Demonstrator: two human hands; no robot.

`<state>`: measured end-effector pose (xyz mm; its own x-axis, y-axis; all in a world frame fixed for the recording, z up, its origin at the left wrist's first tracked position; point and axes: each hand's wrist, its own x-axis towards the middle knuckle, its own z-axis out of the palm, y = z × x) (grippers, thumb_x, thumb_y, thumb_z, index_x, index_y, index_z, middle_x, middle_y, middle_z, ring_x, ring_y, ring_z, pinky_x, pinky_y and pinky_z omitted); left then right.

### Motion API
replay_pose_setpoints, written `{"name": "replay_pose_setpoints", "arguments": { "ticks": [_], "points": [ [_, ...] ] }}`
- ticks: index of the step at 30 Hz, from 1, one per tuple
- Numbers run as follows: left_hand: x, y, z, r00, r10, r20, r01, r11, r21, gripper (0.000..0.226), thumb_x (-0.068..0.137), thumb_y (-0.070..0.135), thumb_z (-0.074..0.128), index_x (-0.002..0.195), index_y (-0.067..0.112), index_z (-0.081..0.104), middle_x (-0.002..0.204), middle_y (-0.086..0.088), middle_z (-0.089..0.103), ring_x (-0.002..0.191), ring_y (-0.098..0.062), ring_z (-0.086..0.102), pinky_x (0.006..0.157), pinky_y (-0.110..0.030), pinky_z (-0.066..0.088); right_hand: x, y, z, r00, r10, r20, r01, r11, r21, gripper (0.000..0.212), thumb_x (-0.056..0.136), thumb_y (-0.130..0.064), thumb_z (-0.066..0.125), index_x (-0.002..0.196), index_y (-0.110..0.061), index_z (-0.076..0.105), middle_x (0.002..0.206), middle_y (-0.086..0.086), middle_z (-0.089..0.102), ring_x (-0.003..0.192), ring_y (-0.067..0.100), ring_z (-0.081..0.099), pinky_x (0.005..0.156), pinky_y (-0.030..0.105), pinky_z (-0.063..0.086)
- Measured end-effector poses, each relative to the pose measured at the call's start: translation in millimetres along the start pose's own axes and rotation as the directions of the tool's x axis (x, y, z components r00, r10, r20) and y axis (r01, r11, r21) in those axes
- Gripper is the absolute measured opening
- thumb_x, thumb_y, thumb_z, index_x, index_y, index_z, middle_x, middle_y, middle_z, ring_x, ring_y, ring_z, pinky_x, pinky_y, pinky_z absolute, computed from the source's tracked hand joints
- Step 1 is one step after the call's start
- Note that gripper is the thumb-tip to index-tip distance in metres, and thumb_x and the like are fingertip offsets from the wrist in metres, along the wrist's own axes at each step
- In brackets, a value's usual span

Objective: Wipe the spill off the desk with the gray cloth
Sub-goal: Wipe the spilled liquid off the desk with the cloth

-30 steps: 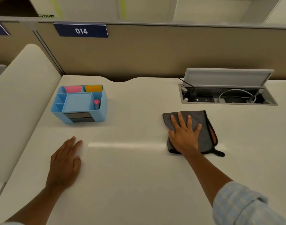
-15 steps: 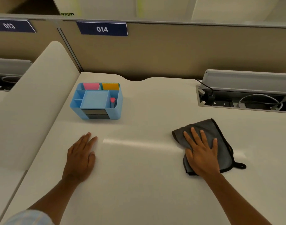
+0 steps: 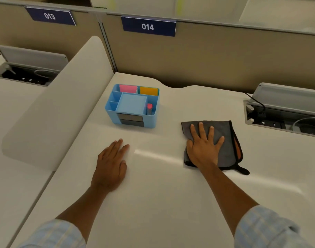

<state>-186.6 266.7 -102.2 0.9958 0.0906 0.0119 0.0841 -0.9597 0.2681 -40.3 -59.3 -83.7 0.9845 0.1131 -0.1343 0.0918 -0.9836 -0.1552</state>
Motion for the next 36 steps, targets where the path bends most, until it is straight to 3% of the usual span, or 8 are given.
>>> {"name": "replay_pose_setpoints", "arguments": {
  "ticks": [12, 16, 18, 21, 24, 30, 36],
  "points": [
    [0, 1, -1, 1.0, 0.013, -0.002, -0.013, 1.0, -0.011, 0.061, 0.099, 0.03, 0.033, 0.16, 0.023, 0.038, 0.171, -0.004, 0.031, 0.159, -0.025, 0.027, 0.129, -0.042, 0.021, -37, -106, 30, 1.0, -0.019, 0.02, 0.019, 0.999, 0.027, 0.068, 0.099, -0.049, 0.021, 0.165, -0.037, 0.009, 0.176, 0.0, 0.006, 0.16, 0.04, -0.001, 0.117, 0.079, -0.001],
    [-1, -1, 0, 1.0, 0.018, -0.019, -0.019, 0.999, -0.033, 0.061, 0.1, 0.031, 0.032, 0.16, 0.019, 0.037, 0.169, -0.006, 0.035, 0.157, -0.027, 0.032, 0.128, -0.043, 0.024, -56, -143, 36, 0.997, -0.075, 0.032, 0.074, 0.997, 0.032, 0.073, 0.093, -0.052, 0.008, 0.165, -0.037, 0.007, 0.176, 0.0, 0.003, 0.16, 0.04, -0.003, 0.117, 0.078, -0.005],
    [-1, -3, 1, 1.0, 0.008, -0.023, -0.009, 0.998, -0.062, 0.061, 0.104, 0.039, 0.026, 0.163, 0.023, 0.029, 0.172, -0.004, 0.028, 0.159, -0.024, 0.028, 0.129, -0.04, 0.021, -65, -157, 39, 0.992, -0.12, 0.04, 0.119, 0.992, 0.03, 0.075, 0.092, -0.053, 0.006, 0.165, -0.037, 0.008, 0.176, 0.001, 0.002, 0.16, 0.04, -0.004, 0.116, 0.078, -0.008],
    [0, -4, 3, 0.999, -0.024, -0.036, 0.018, 0.988, -0.151, 0.067, 0.104, 0.057, 0.013, 0.166, 0.031, 0.012, 0.177, 0.004, 0.002, 0.164, -0.018, 0.007, 0.128, -0.037, 0.013, -81, -170, 44, 0.975, -0.218, 0.045, 0.217, 0.976, 0.027, 0.071, 0.096, -0.055, 0.014, 0.165, -0.037, 0.01, 0.176, 0.0, 0.002, 0.161, 0.039, -0.005, 0.116, 0.077, -0.009],
    [-3, -6, 3, 0.997, -0.029, -0.071, 0.011, 0.968, -0.249, 0.068, 0.104, 0.061, 0.011, 0.166, 0.035, 0.005, 0.176, 0.011, -0.012, 0.164, -0.014, -0.004, 0.126, -0.038, 0.008, -102, -175, 48, 0.944, -0.325, 0.05, 0.324, 0.946, 0.036, 0.069, 0.098, -0.056, 0.021, 0.165, -0.038, 0.012, 0.176, -0.001, 0.004, 0.161, 0.036, -0.006, 0.117, 0.075, -0.01],
    [-5, -9, 0, 0.987, -0.059, -0.152, 0.0, 0.931, -0.365, 0.068, 0.103, 0.061, 0.018, 0.165, 0.032, 0.018, 0.177, 0.009, 0.002, 0.163, -0.019, 0.011, 0.128, -0.045, 0.014, -153, -147, 54, 0.888, -0.459, 0.027, 0.458, 0.888, 0.049, 0.068, 0.095, -0.053, 0.036, 0.161, -0.039, 0.026, 0.174, -0.002, 0.017, 0.162, 0.035, 0.003, 0.118, 0.078, -0.002],
    [-6, -2, -3, 0.981, -0.1, -0.165, 0.04, 0.942, -0.332, 0.063, 0.105, 0.05, 0.023, 0.158, 0.019, 0.036, 0.172, -0.007, 0.026, 0.157, -0.03, 0.028, 0.125, -0.045, 0.022, -183, -80, 52, 0.915, -0.404, 0.012, 0.403, 0.913, 0.055, 0.07, 0.093, -0.051, 0.041, 0.16, -0.045, 0.025, 0.174, -0.009, 0.016, 0.163, 0.028, 0.003, 0.122, 0.074, -0.002]
  ]
}}
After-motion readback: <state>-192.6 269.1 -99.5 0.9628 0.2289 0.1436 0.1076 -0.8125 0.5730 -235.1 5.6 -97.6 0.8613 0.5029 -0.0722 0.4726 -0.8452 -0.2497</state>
